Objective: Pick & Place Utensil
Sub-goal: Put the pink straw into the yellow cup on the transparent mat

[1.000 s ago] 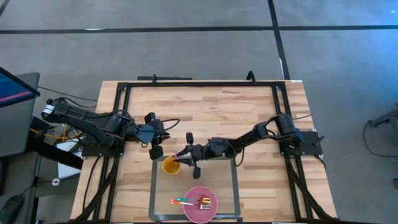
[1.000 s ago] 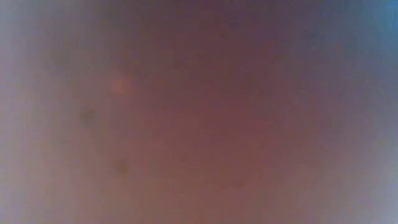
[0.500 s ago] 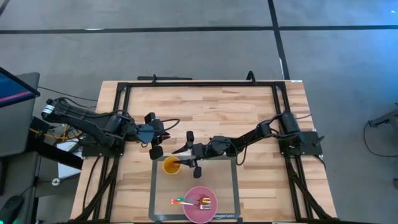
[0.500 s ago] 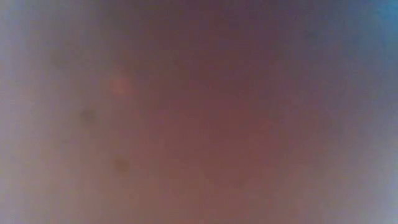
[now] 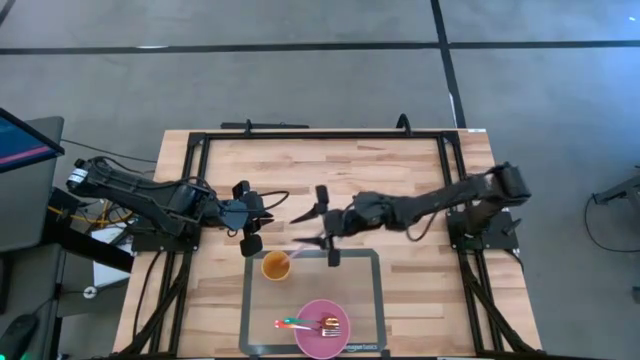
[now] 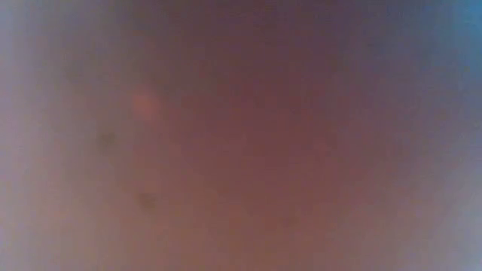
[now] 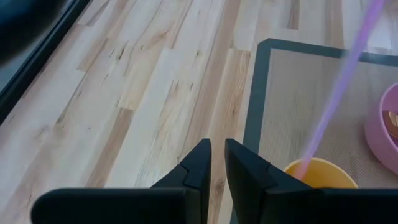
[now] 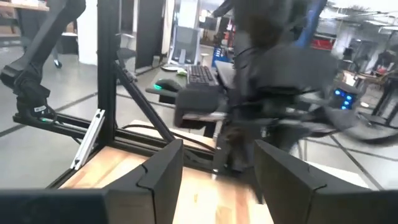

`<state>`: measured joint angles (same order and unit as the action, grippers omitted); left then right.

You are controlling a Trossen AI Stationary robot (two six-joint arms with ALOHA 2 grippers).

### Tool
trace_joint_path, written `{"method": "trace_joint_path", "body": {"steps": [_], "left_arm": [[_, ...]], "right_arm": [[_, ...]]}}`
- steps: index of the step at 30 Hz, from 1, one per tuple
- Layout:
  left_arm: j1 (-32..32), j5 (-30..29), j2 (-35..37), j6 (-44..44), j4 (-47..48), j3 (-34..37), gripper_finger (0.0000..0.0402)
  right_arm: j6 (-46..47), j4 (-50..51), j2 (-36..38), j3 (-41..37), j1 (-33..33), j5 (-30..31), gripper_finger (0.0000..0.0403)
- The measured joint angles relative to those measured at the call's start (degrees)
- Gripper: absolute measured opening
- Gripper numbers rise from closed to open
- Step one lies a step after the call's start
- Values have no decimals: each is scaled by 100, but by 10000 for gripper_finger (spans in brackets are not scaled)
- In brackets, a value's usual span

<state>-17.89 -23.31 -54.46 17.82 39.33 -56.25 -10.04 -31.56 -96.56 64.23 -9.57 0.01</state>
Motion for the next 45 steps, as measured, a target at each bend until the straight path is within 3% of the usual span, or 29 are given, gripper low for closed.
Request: {"method": "trace_joint_path", "body": {"steps": [8, 17, 21, 27, 33, 39, 42, 45], "left_arm": [[-2, -298, 136, -320, -88, 0, 48], [-2, -555, 972, -447, -113, 0, 48], [0, -946, 1317, -584, -211, 0, 48], [-4, -972, 1397, -471, -331, 90, 48], [-2, -968, 921, -417, -2044, 766, 48], [189, -894, -236, -898, -4100, 997, 48], [450, -318, -792, -1494, -4601, 997, 48], [803, 643, -1320, -1296, -5104, 997, 48]], "right_arm": [[-107, 1743, 1366, 0, 203, 2, 170], [-103, 3178, 2672, 0, 307, 7, 144], [-55, 3043, 2708, 4, 309, 3, 125], [54, 3495, 2445, -9, 216, 25, 99], [244, 3560, 2648, -8, 229, 348, 95], [304, 4589, 3492, 4, 338, 609, 95], [640, 4895, 3805, -242, 372, 608, 95], [1055, 4902, 4041, -810, 374, 611, 95]]}}
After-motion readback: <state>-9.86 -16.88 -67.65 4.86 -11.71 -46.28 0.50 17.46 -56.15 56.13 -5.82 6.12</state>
